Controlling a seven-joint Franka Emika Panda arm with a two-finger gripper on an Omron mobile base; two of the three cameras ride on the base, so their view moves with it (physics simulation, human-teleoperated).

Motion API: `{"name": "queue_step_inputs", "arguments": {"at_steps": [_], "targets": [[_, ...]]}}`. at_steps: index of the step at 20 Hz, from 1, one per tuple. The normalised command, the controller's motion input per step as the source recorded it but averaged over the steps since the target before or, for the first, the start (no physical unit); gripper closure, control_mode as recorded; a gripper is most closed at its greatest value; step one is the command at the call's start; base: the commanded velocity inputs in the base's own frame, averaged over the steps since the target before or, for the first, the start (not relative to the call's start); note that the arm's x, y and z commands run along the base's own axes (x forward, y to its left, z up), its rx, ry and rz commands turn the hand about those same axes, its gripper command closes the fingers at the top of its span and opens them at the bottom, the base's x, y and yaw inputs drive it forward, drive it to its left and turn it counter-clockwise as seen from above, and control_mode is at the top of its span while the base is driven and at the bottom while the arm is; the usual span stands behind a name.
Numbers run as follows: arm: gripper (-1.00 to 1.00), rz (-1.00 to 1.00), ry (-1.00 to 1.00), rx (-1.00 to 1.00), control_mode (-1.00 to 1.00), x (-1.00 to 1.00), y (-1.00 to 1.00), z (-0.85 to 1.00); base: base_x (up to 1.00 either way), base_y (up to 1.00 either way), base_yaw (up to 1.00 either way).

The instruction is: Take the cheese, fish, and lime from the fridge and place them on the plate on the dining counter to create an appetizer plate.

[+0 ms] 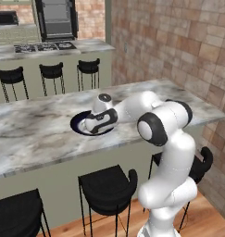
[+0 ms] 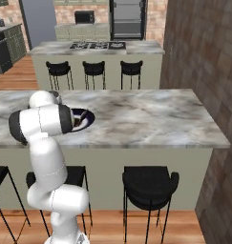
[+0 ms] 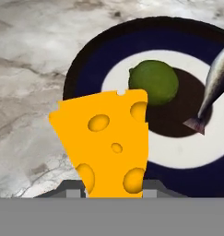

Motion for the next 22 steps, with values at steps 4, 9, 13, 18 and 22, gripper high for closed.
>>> {"name": "queue_step_inputs", "arguments": {"at_steps": [4, 9, 13, 18, 22], "targets": [[1.0, 0.0, 0.0, 0.0, -1.0, 0.31, 0.0, -0.19, 0.0, 0.0, 0.0], [1.0, 0.0, 0.0, 0.0, -1.0, 0.32, 0.0, -0.21, 0.0, 0.0, 0.0], [1.0, 0.0, 0.0, 0.0, -1.0, 0.33, 0.0, -0.21, 0.0, 0.0, 0.0], [1.0, 0.0, 0.0, 0.0, -1.0, 0.4, 0.0, -0.19, 0.0, 0.0, 0.0], [-1.0, 0.0, 0.0, 0.0, -1.0, 0.46, 0.01, -0.15, 0.0, 0.0, 0.0]]}}
